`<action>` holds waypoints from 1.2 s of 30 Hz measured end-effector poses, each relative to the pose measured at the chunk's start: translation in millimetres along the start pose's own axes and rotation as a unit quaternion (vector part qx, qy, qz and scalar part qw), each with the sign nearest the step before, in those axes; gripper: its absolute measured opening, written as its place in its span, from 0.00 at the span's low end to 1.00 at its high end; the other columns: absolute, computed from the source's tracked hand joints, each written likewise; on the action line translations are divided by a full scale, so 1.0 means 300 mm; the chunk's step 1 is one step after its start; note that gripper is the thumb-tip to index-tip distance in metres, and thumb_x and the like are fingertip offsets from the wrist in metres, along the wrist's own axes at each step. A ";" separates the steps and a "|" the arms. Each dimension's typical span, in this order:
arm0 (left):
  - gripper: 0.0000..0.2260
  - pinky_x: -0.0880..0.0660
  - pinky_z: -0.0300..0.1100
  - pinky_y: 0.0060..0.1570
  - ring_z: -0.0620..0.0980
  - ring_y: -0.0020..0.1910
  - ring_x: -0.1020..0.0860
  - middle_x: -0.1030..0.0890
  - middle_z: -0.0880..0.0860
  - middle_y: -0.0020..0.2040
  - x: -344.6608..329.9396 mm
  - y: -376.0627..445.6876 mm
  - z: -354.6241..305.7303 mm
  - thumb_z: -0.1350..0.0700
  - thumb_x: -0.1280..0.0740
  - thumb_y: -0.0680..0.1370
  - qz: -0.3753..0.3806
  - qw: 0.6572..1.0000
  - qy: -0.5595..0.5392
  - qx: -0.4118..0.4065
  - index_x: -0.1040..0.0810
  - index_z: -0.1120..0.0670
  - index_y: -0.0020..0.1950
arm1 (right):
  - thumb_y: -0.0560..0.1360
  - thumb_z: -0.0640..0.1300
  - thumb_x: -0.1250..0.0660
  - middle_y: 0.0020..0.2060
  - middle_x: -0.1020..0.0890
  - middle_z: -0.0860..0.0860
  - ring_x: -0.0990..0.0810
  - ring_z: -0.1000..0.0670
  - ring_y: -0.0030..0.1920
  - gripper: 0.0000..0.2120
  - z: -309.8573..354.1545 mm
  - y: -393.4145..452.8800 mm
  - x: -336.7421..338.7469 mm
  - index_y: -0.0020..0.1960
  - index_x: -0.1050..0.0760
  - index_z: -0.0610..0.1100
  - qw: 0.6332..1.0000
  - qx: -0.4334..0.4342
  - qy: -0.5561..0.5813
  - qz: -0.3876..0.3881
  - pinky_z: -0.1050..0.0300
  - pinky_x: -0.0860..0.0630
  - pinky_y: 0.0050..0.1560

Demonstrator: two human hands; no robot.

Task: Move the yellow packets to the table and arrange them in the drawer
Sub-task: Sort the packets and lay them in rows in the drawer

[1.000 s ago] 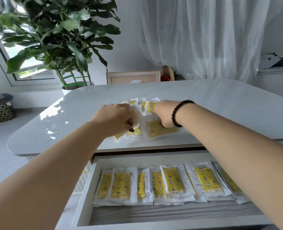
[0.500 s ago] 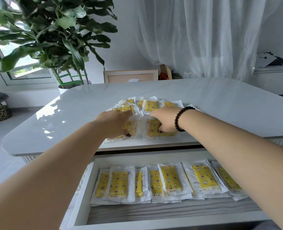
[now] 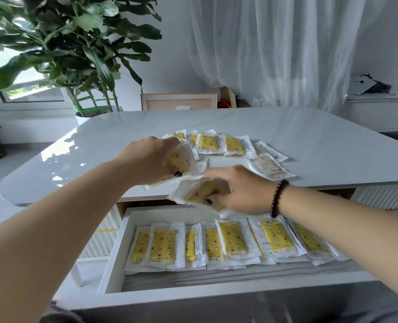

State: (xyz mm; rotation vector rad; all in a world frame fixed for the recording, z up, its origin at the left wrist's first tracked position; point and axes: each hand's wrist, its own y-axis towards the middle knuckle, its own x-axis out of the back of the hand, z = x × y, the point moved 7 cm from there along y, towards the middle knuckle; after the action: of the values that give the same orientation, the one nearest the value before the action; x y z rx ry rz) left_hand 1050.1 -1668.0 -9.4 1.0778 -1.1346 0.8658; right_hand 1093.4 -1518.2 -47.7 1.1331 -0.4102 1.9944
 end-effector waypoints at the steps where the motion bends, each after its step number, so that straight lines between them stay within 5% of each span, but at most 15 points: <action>1: 0.19 0.29 0.44 0.38 0.57 0.43 0.25 0.22 0.55 0.49 0.005 -0.017 -0.006 0.44 0.31 0.74 0.001 1.000 -0.007 -0.001 0.32 0.50 0.59 | 0.75 0.40 0.32 0.49 0.19 0.54 0.21 0.53 0.50 0.13 -0.006 -0.029 -0.040 0.54 0.25 0.55 0.999 -0.024 0.025 0.022 0.57 0.23 0.53; 5: 0.19 0.31 0.43 0.37 0.54 0.42 0.28 0.26 0.51 0.46 -0.035 -0.090 -0.035 0.44 0.32 0.75 0.048 0.999 0.005 -0.014 0.32 0.50 0.60 | 0.75 0.43 0.34 0.44 0.21 0.59 0.22 0.54 0.44 0.11 -0.113 -0.113 -0.170 0.48 0.27 0.60 0.993 -0.104 -0.021 0.045 0.56 0.25 0.49; 9: 0.24 0.32 0.43 0.39 0.52 0.43 0.29 0.26 0.52 0.50 -0.090 -0.145 -0.033 0.43 0.33 0.76 0.097 0.995 0.013 -0.020 0.36 0.49 0.67 | 0.76 0.45 0.34 0.49 0.24 0.56 0.28 0.55 0.46 0.16 -0.174 -0.160 -0.269 0.63 0.28 0.51 0.987 -0.153 -0.014 0.051 0.61 0.33 0.50; 11: 0.27 0.31 0.43 0.39 0.53 0.43 0.29 0.24 0.53 0.54 -0.098 -0.164 -0.020 0.43 0.33 0.76 0.104 0.995 -0.001 -0.012 0.40 0.49 0.69 | 0.76 0.44 0.34 0.43 0.23 0.52 0.27 0.51 0.43 0.04 -0.163 -0.165 -0.312 0.50 0.26 0.52 0.987 -0.145 -0.012 0.073 0.58 0.31 0.45; 13: 0.28 0.29 0.44 0.40 0.53 0.43 0.28 0.23 0.54 0.55 -0.096 -0.176 -0.003 0.44 0.32 0.76 0.100 0.995 -0.016 -0.006 0.41 0.49 0.70 | 0.76 0.44 0.34 0.36 0.27 0.55 0.30 0.56 0.37 0.12 -0.141 -0.166 -0.321 0.39 0.32 0.57 0.986 -0.141 -0.011 0.086 0.65 0.32 0.39; 15: 0.29 0.27 0.45 0.41 0.54 0.43 0.27 0.23 0.54 0.55 -0.091 -0.184 0.021 0.44 0.32 0.75 0.097 0.995 -0.031 -0.001 0.42 0.49 0.70 | 0.76 0.43 0.34 0.41 0.23 0.59 0.26 0.62 0.40 0.11 -0.132 -0.170 -0.318 0.46 0.28 0.61 0.984 -0.154 0.004 0.090 0.72 0.30 0.41; 17: 0.29 0.27 0.45 0.41 0.54 0.43 0.26 0.23 0.54 0.54 -0.089 -0.186 0.044 0.44 0.31 0.75 0.095 0.994 -0.047 0.004 0.42 0.49 0.70 | 0.75 0.44 0.33 0.47 0.19 0.53 0.23 0.57 0.44 0.12 -0.148 -0.160 -0.316 0.56 0.25 0.56 0.980 -0.182 0.000 0.081 0.69 0.27 0.46; 20: 0.29 0.26 0.45 0.41 0.54 0.44 0.26 0.23 0.54 0.54 -0.089 -0.187 0.078 0.44 0.31 0.74 0.095 0.994 -0.056 0.015 0.41 0.49 0.69 | 0.72 0.46 0.30 0.42 0.17 0.45 0.22 0.51 0.37 0.06 -0.232 -0.106 -0.330 0.45 0.23 0.44 0.955 -0.287 0.058 0.051 0.63 0.23 0.40; 22: 0.29 0.25 0.46 0.42 0.55 0.44 0.25 0.23 0.54 0.54 -0.096 -0.187 0.097 0.44 0.30 0.74 0.102 0.993 -0.057 0.024 0.40 0.49 0.68 | 0.73 0.45 0.30 0.44 0.18 0.45 0.21 0.48 0.46 0.13 -0.279 -0.052 -0.343 0.54 0.24 0.40 0.929 -0.354 0.101 0.033 0.56 0.23 0.53; 24: 0.28 0.24 0.47 0.42 0.55 0.44 0.24 0.23 0.53 0.53 -0.113 -0.187 0.109 0.44 0.29 0.73 0.114 0.991 -0.058 0.028 0.38 0.49 0.67 | 0.76 0.44 0.34 0.52 0.21 0.43 0.24 0.47 0.59 0.22 -0.301 -0.016 -0.361 0.67 0.32 0.37 0.906 -0.409 0.108 0.021 0.60 0.29 0.57; 26: 0.26 0.24 0.47 0.41 0.55 0.44 0.23 0.23 0.53 0.52 -0.138 -0.189 0.114 0.44 0.29 0.73 0.131 0.989 -0.063 0.026 0.36 0.50 0.65 | 0.79 0.45 0.38 0.66 0.28 0.42 0.29 0.47 0.67 0.22 -0.307 0.029 -0.380 0.70 0.34 0.36 0.896 -0.429 0.114 0.014 0.63 0.31 0.60; 28: 0.25 0.27 0.44 0.38 0.54 0.43 0.24 0.24 0.52 0.50 -0.158 -0.190 0.118 0.44 0.29 0.73 0.144 0.987 -0.064 0.024 0.35 0.50 0.65 | 0.80 0.47 0.40 0.69 0.30 0.43 0.29 0.47 0.68 0.22 -0.307 0.059 -0.396 0.69 0.32 0.36 0.888 -0.448 0.096 0.029 0.61 0.32 0.63; 32: 0.23 0.29 0.42 0.34 0.52 0.41 0.25 0.25 0.49 0.46 -0.179 -0.192 0.132 0.45 0.29 0.73 0.152 0.986 -0.071 0.023 0.34 0.50 0.62 | 0.75 0.47 0.31 0.61 0.25 0.45 0.25 0.47 0.60 0.28 -0.369 0.071 -0.437 0.69 0.34 0.37 0.879 -0.470 0.078 0.012 0.60 0.28 0.53; 36: 0.20 0.26 0.43 0.36 0.51 0.42 0.23 0.24 0.49 0.46 -0.201 -0.191 0.146 0.45 0.28 0.72 0.164 0.983 -0.082 0.031 0.33 0.49 0.57 | 0.71 0.51 0.28 0.44 0.25 0.50 0.25 0.51 0.45 0.22 -0.395 0.065 -0.447 0.59 0.29 0.40 0.886 -0.463 0.027 0.002 0.62 0.31 0.38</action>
State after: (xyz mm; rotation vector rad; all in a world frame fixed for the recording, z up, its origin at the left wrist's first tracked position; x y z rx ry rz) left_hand 1078.8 -1726.2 -77.3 1.0429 -1.4579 1.0891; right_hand 1049.1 -1522.4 -222.1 0.4525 -1.1733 1.4962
